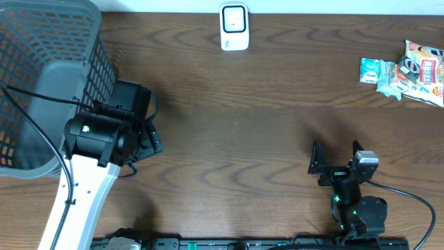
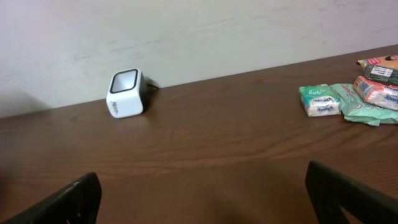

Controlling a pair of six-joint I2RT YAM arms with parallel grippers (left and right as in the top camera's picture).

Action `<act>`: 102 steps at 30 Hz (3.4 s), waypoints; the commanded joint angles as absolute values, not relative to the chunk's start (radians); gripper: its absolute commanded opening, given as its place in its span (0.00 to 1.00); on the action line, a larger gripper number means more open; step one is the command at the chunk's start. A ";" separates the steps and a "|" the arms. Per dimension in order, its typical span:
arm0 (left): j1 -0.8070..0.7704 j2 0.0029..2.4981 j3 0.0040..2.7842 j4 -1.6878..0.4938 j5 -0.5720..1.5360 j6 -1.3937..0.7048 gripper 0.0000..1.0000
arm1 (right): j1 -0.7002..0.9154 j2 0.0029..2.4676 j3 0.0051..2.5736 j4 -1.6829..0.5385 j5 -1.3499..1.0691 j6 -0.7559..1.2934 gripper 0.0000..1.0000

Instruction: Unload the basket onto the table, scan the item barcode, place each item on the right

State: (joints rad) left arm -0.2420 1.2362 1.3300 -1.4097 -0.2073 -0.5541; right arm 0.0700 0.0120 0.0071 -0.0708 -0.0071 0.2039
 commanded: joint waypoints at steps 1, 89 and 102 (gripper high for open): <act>-0.237 1.237 1.330 -1.413 -0.202 -0.567 0.98 | 0.076 0.006 0.005 -0.075 -0.002 0.193 0.99; -0.130 0.001 0.004 0.125 0.138 -0.101 0.98 | 0.076 0.006 0.005 -0.075 -0.002 0.193 0.99; -0.129 0.001 0.004 -0.067 0.074 -0.100 0.98 | 0.076 0.006 0.005 -0.075 -0.002 0.193 0.99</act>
State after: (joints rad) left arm -0.1333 0.0101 0.0128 -0.0185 0.0921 -0.1215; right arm 0.0700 0.0120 0.0071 -0.0708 -0.0071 0.2008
